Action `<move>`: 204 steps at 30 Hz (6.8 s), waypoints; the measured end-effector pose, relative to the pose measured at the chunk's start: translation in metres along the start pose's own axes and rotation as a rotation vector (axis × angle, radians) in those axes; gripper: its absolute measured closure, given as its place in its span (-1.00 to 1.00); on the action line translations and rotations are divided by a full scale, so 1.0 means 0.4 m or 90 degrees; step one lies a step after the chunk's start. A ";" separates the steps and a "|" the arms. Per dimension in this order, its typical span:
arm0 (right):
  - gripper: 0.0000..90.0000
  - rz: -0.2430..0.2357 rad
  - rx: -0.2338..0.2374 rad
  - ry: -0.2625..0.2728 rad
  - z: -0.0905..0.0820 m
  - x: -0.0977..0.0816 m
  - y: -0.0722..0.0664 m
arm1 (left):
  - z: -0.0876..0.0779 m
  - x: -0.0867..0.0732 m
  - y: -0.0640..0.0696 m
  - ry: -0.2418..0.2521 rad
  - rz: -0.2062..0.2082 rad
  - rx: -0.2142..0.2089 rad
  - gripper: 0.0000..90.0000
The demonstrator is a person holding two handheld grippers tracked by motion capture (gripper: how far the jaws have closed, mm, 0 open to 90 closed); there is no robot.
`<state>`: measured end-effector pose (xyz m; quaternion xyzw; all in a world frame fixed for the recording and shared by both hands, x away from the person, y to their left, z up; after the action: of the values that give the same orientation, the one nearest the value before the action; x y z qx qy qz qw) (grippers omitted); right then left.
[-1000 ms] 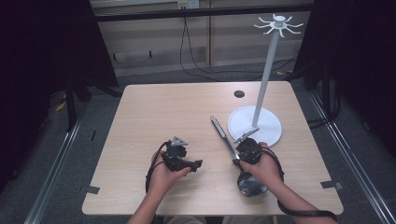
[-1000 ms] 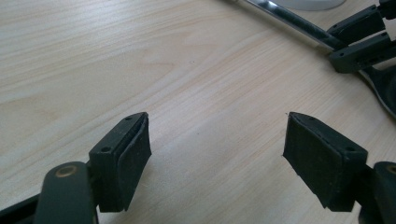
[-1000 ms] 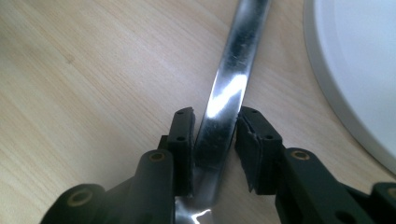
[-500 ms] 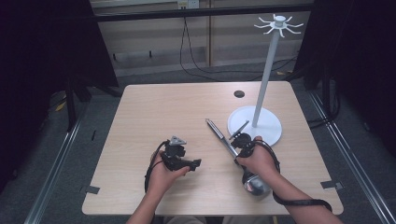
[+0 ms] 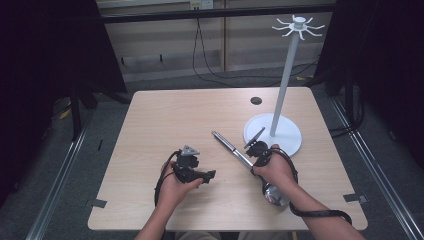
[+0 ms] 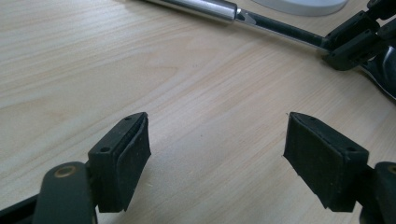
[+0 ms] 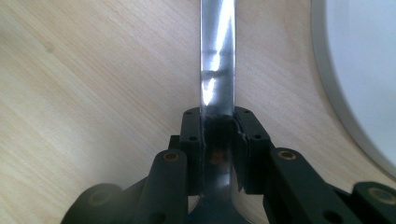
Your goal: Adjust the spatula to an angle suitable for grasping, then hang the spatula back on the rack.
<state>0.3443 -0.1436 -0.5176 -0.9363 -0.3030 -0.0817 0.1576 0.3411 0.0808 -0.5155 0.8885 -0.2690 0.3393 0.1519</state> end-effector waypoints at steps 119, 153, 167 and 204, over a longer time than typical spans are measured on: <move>0.68 -0.048 -0.055 0.657 -0.467 -0.192 0.012 | -0.001 0.011 0.010 0.042 0.011 -0.003 -0.77; 0.68 -0.016 -0.079 0.668 -0.459 -0.190 0.059 | -0.004 0.014 0.010 0.043 0.017 -0.004 -0.76; 0.68 -0.004 -0.084 0.648 -0.425 -0.141 0.073 | -0.002 0.016 0.012 0.043 0.015 -0.008 -0.76; 0.68 0.020 -0.108 0.618 -0.372 -0.027 0.093 | -0.004 0.018 0.009 0.044 0.013 -0.008 -0.76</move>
<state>0.3492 -0.2293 -0.3900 -0.8044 -0.1726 -0.5302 0.2052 0.3427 0.0761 -0.5092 0.8724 -0.2748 0.3698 0.1632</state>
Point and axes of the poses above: each handheld gripper's, and its own axes: z roughly forward along the jaws, x roughly out of its top, y roughly to its right, the point moved 5 cm from there along z, roughly forward along the jaws, and after that the axes turned 11 degrees about x, right-handed, at the moved point
